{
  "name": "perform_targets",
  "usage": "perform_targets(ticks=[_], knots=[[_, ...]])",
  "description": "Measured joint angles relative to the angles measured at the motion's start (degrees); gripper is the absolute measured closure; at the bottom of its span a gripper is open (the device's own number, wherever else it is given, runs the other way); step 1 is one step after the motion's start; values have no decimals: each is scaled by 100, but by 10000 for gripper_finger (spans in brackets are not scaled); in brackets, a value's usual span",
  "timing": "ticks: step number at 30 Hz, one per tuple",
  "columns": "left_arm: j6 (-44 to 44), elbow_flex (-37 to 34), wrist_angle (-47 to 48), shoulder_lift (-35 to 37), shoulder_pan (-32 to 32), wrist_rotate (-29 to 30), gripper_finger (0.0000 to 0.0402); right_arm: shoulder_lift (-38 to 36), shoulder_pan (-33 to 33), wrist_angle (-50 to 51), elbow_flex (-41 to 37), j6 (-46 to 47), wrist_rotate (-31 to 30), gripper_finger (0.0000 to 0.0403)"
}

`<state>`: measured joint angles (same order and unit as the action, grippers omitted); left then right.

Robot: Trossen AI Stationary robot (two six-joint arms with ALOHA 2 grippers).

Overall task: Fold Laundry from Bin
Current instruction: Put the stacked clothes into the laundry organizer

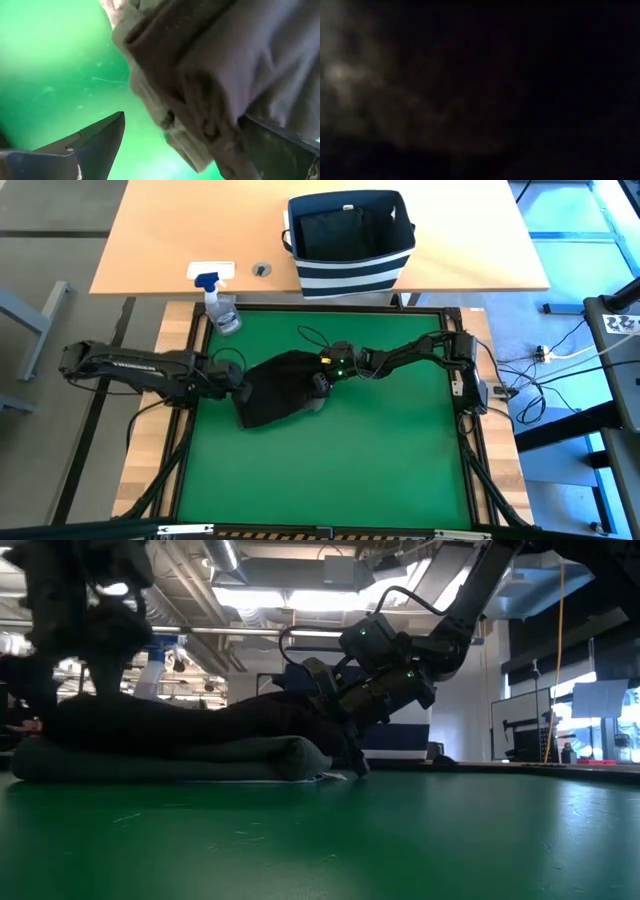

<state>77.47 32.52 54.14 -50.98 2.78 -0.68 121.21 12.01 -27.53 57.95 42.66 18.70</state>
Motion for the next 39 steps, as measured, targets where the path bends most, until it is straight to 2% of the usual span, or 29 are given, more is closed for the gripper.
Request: perform_targets(ticks=[8,13,17,23,28,34,39], knots=[[186,-1537,-2087,36,-135,33,22,4,0,-13,-2,-95,7,316],[-150,-1838,-2875,63,-148,407,24,4,4,-4,-11,-110,12,313],[-589,-1961,-3459,15,-140,754,43,4,4,-4,-11,-110,33,314],[-521,-2713,-5146,15,-129,1071,102,4,2,-4,-11,-108,34,314],[-673,-3177,-6272,2,-124,1299,179,4,0,-4,-11,-112,19,314],[-1389,-2978,-6390,-30,-112,1379,285,-150,-2,47,-24,-188,-58,314],[-2226,-2266,-6340,-21,82,1125,289,-758,147,666,-57,-411,-125,314]])
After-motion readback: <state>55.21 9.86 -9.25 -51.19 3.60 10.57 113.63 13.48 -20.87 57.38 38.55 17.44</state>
